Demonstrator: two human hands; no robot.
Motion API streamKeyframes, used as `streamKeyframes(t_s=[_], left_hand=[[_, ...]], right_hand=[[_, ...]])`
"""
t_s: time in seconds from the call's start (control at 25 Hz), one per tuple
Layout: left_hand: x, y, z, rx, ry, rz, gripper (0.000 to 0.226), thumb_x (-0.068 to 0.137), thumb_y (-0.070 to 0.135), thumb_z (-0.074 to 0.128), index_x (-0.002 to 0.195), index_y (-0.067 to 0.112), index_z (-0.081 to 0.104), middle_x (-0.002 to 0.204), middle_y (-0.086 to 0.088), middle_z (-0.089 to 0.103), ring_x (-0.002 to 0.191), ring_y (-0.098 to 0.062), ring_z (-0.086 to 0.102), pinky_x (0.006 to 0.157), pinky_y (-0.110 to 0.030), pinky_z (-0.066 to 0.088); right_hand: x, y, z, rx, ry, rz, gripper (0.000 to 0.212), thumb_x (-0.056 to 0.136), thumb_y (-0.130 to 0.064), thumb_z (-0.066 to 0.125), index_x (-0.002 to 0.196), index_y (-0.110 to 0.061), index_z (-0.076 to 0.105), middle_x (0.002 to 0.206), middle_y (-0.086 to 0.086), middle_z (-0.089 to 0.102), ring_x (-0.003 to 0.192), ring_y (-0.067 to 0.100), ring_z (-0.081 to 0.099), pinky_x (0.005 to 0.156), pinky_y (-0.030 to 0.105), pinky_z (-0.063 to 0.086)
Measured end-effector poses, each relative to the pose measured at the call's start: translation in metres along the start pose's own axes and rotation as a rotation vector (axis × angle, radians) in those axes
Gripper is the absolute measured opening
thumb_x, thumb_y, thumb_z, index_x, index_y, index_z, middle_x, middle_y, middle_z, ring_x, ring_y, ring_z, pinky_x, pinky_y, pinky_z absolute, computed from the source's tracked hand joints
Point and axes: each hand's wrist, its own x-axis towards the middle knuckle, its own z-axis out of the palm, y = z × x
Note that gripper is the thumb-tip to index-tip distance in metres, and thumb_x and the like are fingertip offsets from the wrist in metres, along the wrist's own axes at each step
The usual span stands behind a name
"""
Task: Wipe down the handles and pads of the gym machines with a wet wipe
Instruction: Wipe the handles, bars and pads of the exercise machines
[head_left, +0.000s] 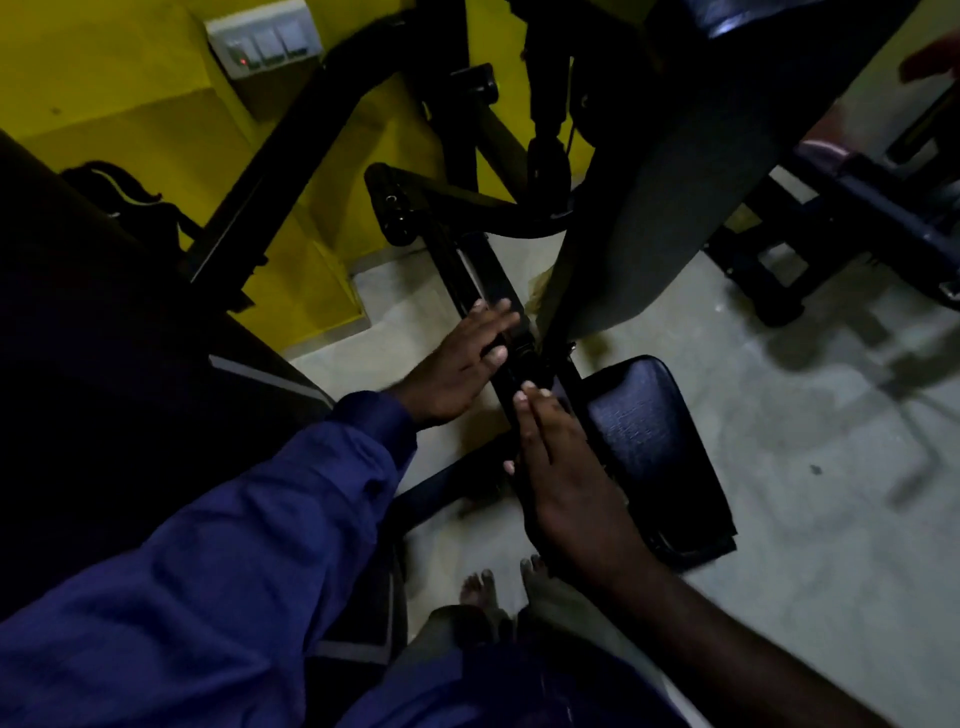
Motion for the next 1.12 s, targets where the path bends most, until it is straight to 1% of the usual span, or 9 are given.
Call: streamKeyframes(t_s=[0.08,0.16,0.36,0.56,0.68,0.76,0.88,1.0,1.12], left_hand=[[-0.011,0.012,0.005,-0.382,0.269,-0.169,0.046,0.111,0.024,0.045,0.157,0.019,0.040,0.167,0.004,0.031,0.154,-0.006,0.022,0.115,-0.011,0.031],[-0.021,0.017,0.020,-0.627,0.538,-0.368,0.042,0.110,0.029,0.047,0.151,0.020,0.047,0.155,0.000,0.049,0.144,-0.016,0.043,0.108,-0.028,0.042],[-0.037,0.028,0.040,-0.965,0.720,-0.619,0.057,0.106,0.058,0.038,0.148,0.021,0.049,0.152,0.004,0.051,0.122,-0.017,0.060,0.104,-0.051,0.051],[-0.035,0.038,0.047,-1.037,0.816,-0.628,0.063,0.103,0.065,0.034,0.147,0.023,0.050,0.148,0.004,0.052,0.123,-0.020,0.061,0.101,-0.055,0.054],[-0.029,0.038,0.046,-0.991,0.920,-0.617,0.063,0.103,0.065,0.032,0.147,0.024,0.049,0.150,0.004,0.052,0.120,-0.015,0.061,0.103,-0.048,0.052],[-0.021,0.036,0.043,-0.937,0.940,-0.609,0.062,0.102,0.065,0.030,0.146,0.025,0.049,0.149,0.004,0.052,0.119,-0.013,0.060,0.103,-0.045,0.051],[-0.005,0.032,0.035,-0.889,0.908,-0.611,0.065,0.099,0.068,0.029,0.144,0.026,0.050,0.146,0.006,0.053,0.118,-0.013,0.060,0.097,-0.040,0.053],[0.011,0.032,0.023,-0.831,0.906,-0.594,0.060,0.103,0.064,0.027,0.140,0.025,0.051,0.145,0.004,0.053,0.117,-0.014,0.061,0.092,-0.038,0.054],[0.012,0.029,0.014,-0.838,0.942,-0.577,0.052,0.105,0.061,0.026,0.132,0.025,0.052,0.138,0.005,0.054,0.118,-0.017,0.060,0.096,-0.041,0.054]], right_hand=[[0.024,0.025,-0.015,-0.006,-0.158,-0.238,0.055,0.109,-0.030,0.047,0.157,-0.006,0.038,0.168,0.007,0.030,0.159,0.019,0.014,0.128,0.036,0.017],[0.044,0.047,-0.030,-0.067,-0.231,-0.573,0.041,0.109,-0.030,0.048,0.139,-0.005,0.061,0.150,0.008,0.053,0.153,0.023,0.033,0.127,0.041,0.023],[0.135,0.067,-0.049,-0.172,-0.473,-1.111,0.034,0.109,-0.027,0.043,0.103,-0.009,0.071,0.113,0.010,0.070,0.122,0.028,0.062,0.123,0.048,0.030],[0.211,0.059,-0.034,-0.278,-0.395,-0.968,0.033,0.107,-0.029,0.041,0.110,-0.014,0.071,0.119,0.010,0.067,0.127,0.028,0.057,0.124,0.049,0.024],[0.154,0.060,-0.045,-0.162,-0.558,-1.141,0.032,0.107,-0.027,0.043,0.095,-0.012,0.069,0.101,0.008,0.065,0.108,0.027,0.061,0.123,0.048,0.025],[0.194,0.062,-0.043,-0.241,-0.569,-1.264,0.034,0.107,-0.030,0.040,0.095,-0.016,0.069,0.097,0.005,0.066,0.106,0.025,0.063,0.124,0.051,0.024],[0.309,0.054,-0.009,-0.377,-0.456,-0.920,0.049,0.098,-0.045,0.028,0.105,-0.018,0.068,0.111,0.007,0.065,0.120,0.028,0.059,0.124,0.058,0.013],[0.349,0.047,0.013,-0.334,-0.557,-0.648,0.075,0.082,-0.053,0.020,0.120,-0.013,0.071,0.136,0.010,0.063,0.144,0.031,0.042,0.124,0.062,0.011],[0.265,0.054,-0.004,-0.080,-0.538,-0.724,0.043,0.092,-0.035,0.040,0.103,-0.015,0.076,0.114,0.009,0.066,0.133,0.031,0.050,0.124,0.063,0.013]])
